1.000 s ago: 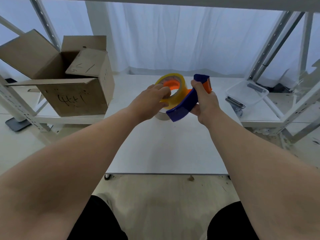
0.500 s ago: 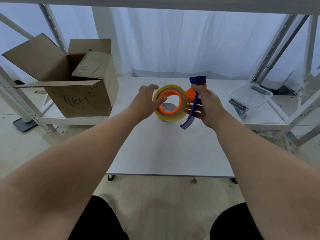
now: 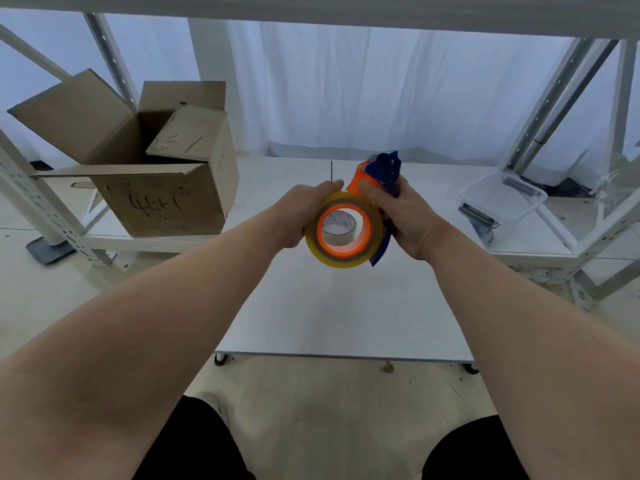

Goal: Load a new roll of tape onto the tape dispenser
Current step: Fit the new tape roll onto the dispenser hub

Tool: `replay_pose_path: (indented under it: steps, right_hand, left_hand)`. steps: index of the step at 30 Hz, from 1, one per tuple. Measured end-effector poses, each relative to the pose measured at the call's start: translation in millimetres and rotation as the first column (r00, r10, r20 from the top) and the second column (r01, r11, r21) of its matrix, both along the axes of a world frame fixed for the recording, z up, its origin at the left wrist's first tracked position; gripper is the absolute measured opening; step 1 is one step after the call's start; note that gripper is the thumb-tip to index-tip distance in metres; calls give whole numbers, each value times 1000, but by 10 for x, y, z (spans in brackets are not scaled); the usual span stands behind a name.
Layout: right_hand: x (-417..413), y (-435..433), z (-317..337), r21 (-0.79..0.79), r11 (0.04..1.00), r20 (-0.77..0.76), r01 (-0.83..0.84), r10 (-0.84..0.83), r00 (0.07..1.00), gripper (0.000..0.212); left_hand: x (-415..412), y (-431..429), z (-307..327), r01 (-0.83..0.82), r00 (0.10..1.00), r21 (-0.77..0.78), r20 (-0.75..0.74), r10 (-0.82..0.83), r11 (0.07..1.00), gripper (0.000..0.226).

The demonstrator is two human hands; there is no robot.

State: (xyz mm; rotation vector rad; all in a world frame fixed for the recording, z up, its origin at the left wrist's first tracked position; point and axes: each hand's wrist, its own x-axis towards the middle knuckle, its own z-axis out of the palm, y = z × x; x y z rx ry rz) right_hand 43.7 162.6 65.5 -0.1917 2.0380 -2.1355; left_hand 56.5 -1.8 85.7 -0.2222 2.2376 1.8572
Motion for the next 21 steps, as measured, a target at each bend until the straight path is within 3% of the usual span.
replay_pose_path:
  steps: [3,7,10,14,21]
  right_hand:
    - [6,13,-37,64,997,-6,-32,33,999,56]
    - [32,99,-28,17,997,1,-69,69,998,32]
    - [41,143,-14,7,997,-8,-75,75,997,26]
    - [37,158,-33,9,999,11,46,-46,999,42]
    - [6,200,-70,49,988,33,148,-149,988,56]
  left_hand:
    - [-2,28,0,-2,1000,26,-17,2,1000,29]
    - [4,19,-17,15,1000,101,-22,-13,995,20]
    - [4,5,-25,49,997,149,-64,-40,988,17]
    - [0,42,-19,61,964,-176,-244,-104,983,33]
    - [42,23,-50,101,883,-467,-366,-295,879,40]
